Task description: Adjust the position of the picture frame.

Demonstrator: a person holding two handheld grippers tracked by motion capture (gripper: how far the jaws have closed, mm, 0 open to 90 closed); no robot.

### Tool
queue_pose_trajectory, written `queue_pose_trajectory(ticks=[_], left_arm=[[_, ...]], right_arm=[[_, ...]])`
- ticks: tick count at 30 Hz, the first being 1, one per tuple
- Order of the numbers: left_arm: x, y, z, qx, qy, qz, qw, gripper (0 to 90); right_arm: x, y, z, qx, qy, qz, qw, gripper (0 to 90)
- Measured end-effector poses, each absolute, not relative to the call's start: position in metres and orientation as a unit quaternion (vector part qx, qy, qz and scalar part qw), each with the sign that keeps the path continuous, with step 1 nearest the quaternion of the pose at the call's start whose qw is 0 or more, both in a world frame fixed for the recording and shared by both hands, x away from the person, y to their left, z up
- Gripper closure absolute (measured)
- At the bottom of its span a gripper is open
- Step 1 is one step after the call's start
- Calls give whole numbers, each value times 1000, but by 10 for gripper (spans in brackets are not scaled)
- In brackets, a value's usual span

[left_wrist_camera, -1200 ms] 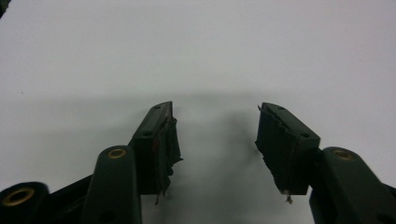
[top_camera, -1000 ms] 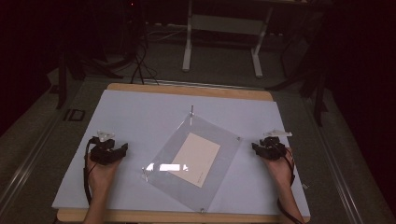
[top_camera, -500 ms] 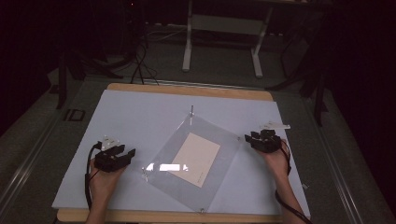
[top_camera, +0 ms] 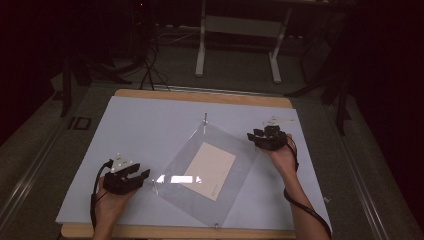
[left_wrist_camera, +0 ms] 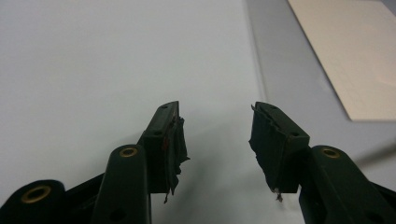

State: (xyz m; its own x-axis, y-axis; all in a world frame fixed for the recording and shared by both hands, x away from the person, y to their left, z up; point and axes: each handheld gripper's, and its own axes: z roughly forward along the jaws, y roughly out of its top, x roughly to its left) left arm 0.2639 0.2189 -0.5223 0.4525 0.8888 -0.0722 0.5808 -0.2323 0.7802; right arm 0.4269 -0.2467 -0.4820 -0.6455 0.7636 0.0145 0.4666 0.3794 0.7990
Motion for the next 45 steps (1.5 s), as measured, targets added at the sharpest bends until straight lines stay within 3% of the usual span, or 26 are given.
queue_pose_trajectory(ticks=[19,27,30,35,39,45], left_arm=[[232,206,-530,805,422,155,387,581],[243,188,-533,821,395,153,383,667],[247,183,-533,826,386,155,379,647],[249,177,-533,824,387,160,383,699],[251,181,-534,818,394,160,387,813],[250,180,-533,819,392,167,384,837]], right_arm=[[454,-205,-493,367,825,395,171,712],[461,-187,-487,354,826,401,179,715],[463,-181,-487,348,828,401,179,713],[471,-166,-491,343,833,397,176,717],[478,-154,-495,342,832,404,167,716],[488,-134,-501,340,833,408,156,731]])
